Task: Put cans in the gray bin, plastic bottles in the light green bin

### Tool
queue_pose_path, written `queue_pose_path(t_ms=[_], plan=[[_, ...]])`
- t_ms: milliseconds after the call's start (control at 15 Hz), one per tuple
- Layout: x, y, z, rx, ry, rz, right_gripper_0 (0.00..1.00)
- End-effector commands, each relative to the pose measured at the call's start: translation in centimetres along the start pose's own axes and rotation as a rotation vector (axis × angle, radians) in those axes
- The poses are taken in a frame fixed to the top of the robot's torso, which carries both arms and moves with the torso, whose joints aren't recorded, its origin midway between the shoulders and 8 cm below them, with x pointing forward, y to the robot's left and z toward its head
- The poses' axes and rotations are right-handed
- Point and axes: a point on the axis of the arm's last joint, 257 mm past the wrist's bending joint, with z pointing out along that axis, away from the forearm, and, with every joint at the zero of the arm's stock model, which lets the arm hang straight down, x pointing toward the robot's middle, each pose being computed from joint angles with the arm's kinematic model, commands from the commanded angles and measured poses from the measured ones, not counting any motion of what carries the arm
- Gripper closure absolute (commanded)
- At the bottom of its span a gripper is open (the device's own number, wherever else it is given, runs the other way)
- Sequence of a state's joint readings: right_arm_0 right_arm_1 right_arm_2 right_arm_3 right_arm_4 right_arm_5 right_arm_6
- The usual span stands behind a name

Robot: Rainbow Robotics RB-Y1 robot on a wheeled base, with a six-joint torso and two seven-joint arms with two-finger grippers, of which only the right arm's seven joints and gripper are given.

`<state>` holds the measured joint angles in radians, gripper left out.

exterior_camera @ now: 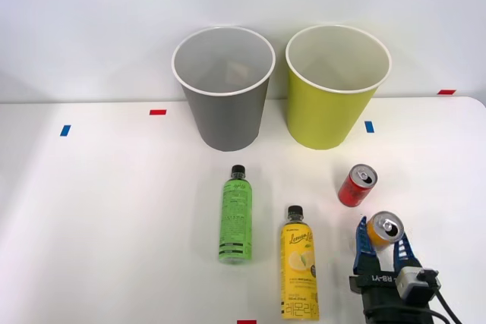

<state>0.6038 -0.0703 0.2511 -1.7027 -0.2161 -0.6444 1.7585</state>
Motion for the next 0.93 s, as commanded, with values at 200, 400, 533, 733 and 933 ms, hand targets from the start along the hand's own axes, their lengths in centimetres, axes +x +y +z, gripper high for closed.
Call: queue_pose_path(t_ms=[200,400,533,733,933], plan=[[-0.3,0.6,-0.2,-0.009,-0.011,0.0,1.0],[-0.9,1.0,-0.8,-0.021,-0.033,-0.013,1.0],[-1.8,1.3,-1.2,-0.034,-0.045,-0.03,1.0],[-4.1,1.2,-2.1,-0.041,-0.068,-0.013,1.0],[-5.9,1.8,-1.7,-0.068,-0.083,-0.003,1.0]])
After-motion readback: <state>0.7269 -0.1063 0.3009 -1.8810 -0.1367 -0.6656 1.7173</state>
